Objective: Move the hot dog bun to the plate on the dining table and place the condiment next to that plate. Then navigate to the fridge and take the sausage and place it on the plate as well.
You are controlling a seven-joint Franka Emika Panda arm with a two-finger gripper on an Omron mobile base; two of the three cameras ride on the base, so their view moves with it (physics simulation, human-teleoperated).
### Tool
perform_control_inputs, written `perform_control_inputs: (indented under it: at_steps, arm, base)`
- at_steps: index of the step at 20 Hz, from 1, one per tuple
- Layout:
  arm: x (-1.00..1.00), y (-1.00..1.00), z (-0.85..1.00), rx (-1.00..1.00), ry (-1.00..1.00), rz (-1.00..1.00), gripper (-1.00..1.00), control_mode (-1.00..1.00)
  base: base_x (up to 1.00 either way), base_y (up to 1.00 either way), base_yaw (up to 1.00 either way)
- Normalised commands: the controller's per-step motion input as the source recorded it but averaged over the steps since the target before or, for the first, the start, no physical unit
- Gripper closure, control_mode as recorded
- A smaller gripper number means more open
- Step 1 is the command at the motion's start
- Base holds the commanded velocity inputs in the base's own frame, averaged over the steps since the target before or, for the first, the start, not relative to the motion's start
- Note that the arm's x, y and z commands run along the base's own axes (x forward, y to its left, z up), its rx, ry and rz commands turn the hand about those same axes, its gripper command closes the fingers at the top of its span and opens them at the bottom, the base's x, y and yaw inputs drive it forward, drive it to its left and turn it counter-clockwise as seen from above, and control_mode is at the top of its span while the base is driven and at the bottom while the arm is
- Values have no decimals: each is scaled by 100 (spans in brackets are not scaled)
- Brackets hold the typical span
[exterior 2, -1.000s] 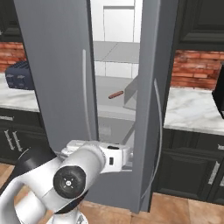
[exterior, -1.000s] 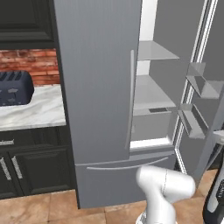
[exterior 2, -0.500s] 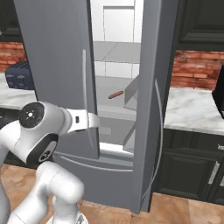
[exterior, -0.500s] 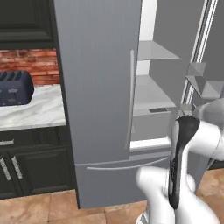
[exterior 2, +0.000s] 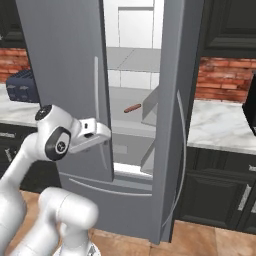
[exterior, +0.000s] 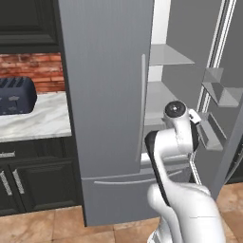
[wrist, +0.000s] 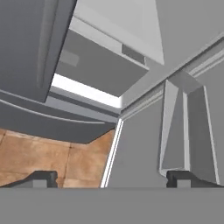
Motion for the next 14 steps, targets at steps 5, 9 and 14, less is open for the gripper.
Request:
perform_control_inputs:
  at_steps: [5,9,14]
  arm:
    - [92,-58,-73,0,26,-5,-100,-100]
    - [53,-91,-51,1,13,-3,-100,-100]
    - [35,-82,-34,0,4,-1,-100,-100]
  base:
    - [0,0,0]
    - [0,0,0]
    - [0,0,0]
